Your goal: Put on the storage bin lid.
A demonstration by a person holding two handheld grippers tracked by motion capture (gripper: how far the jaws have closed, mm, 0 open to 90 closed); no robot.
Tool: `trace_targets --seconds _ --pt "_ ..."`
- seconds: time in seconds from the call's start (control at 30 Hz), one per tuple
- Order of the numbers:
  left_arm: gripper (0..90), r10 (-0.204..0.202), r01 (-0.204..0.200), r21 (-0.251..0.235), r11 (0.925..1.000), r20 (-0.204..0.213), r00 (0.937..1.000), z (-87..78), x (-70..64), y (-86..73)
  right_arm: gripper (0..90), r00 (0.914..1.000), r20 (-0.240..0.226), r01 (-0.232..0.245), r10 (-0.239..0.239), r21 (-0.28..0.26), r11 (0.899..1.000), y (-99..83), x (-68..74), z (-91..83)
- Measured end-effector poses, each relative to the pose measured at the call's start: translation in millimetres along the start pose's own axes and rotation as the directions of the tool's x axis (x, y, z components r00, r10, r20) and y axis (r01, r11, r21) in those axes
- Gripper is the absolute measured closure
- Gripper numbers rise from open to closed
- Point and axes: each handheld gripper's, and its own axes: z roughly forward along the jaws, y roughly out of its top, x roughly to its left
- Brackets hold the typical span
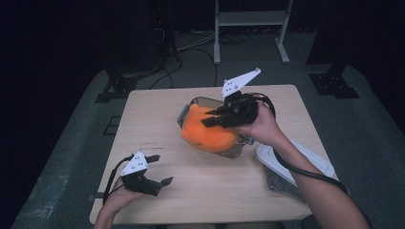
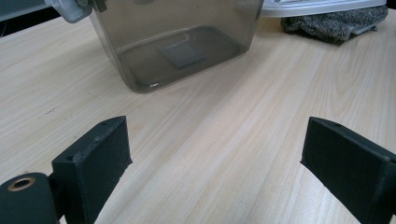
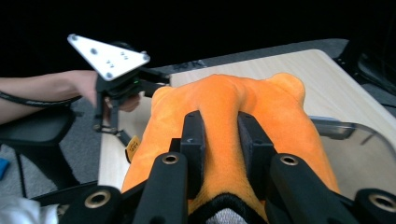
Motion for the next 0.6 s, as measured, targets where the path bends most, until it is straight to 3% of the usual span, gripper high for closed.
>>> trace_targets --seconds 0.3,0.6 --pt "7.1 0.001 -0.001 -0.001 1.0000 0.002 1.0000 -0.2 0.6 -0.3 74.4 0.9983 0.052 -0.029 0.029 0.007 1.000 7.2 -24.7 3.6" --pt "7.1 0.001 -0.001 -0.009 1.0000 0.002 1.0000 -1.1 0.3 -0.1 74.3 0.9950 0.082 -0.059 0.056 0.029 0.998 1.3 -46.1 15.3"
